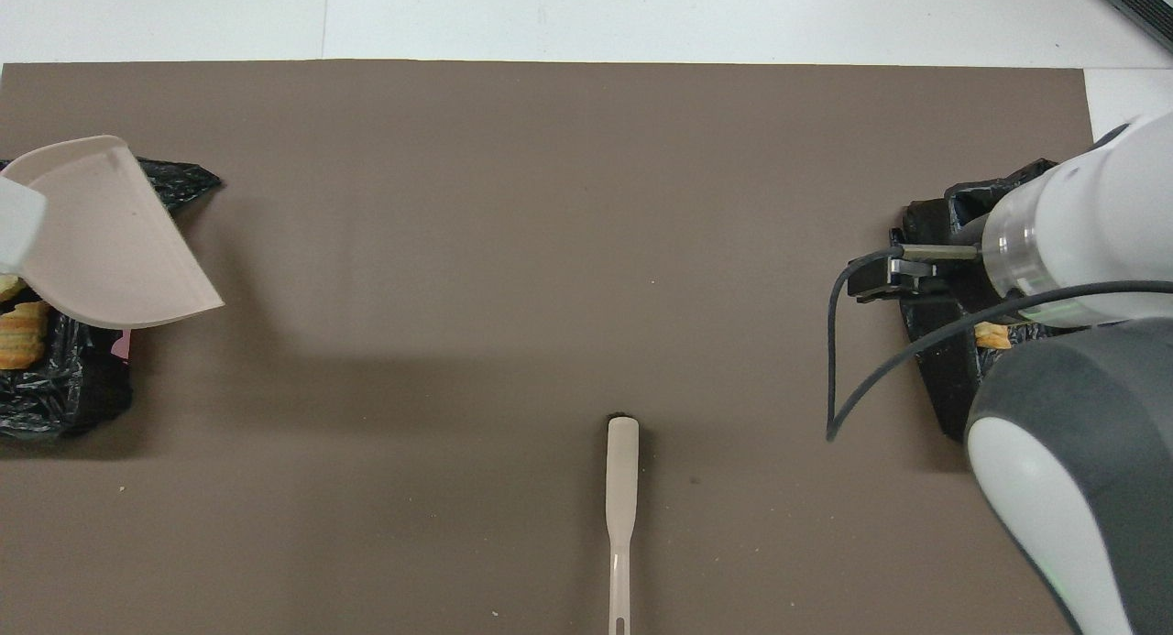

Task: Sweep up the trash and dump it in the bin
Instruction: 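Carry the empty dustpan to table center while the right gripper reaches the bin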

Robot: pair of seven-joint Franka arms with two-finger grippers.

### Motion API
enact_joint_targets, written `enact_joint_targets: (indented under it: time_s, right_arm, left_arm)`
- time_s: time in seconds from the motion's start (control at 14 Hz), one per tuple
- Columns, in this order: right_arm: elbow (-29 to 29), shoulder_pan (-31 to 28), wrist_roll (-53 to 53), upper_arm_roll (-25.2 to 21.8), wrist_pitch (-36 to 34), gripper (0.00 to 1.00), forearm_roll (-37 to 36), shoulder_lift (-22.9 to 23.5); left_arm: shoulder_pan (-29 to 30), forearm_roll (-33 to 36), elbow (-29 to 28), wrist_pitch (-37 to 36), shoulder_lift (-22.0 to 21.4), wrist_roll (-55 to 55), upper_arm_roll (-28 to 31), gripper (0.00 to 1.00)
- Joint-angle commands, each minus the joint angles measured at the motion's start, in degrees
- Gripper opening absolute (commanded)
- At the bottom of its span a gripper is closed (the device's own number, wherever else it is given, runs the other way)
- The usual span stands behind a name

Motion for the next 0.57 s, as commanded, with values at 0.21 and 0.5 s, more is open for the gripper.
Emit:
enact_joint_targets:
  time_s: [0.21, 0.5]
  right_arm:
    - [12.3, -0.9, 1.2, -0.2, -6.5, 1.00, -4.4, 7.4]
    - [13.4, -0.7, 5.5, -0.5, -6.5, 1.00, -4.3, 7.8]
  left_arm:
    - [-6.5, -12.3, -4.1, -1.0, -3.9, -17.1, 0.6, 0.00]
    - [-12.5, -19.1, -6.1, -0.5, -5.5, -28.0, 0.6, 0.00]
